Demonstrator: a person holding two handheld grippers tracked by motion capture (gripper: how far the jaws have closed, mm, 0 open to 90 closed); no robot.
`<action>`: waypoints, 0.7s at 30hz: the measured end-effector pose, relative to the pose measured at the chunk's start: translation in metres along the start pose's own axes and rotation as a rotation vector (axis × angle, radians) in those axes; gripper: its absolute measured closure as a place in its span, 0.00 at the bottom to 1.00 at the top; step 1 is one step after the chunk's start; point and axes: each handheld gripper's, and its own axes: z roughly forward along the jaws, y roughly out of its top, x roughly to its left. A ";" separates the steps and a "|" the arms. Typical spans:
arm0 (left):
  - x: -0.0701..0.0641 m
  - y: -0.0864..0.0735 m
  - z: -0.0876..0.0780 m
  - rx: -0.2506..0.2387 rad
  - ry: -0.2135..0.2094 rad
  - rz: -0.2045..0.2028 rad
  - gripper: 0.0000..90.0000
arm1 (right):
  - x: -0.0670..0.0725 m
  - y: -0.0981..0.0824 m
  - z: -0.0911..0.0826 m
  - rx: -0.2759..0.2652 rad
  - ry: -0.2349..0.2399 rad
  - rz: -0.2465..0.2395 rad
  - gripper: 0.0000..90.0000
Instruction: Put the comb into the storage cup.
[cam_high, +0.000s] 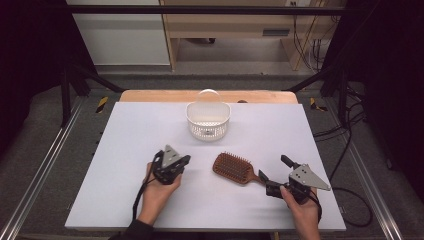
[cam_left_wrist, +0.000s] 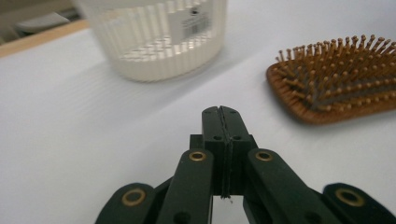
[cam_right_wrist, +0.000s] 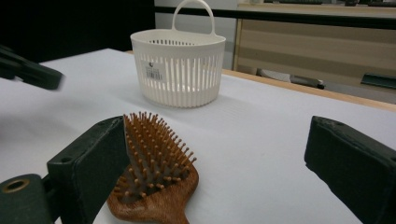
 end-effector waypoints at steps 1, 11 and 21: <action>0.004 -0.006 -0.011 -0.018 0.013 -0.005 1.00 | 0.001 0.001 0.001 0.010 -0.003 -0.004 0.06; 0.034 -0.049 -0.102 -0.192 0.139 -0.034 1.00 | 0.016 0.025 0.012 0.129 0.005 -0.132 0.07; 0.036 -0.071 -0.098 -0.253 0.213 -0.097 0.38 | 0.004 0.044 0.018 0.301 0.050 -0.141 0.13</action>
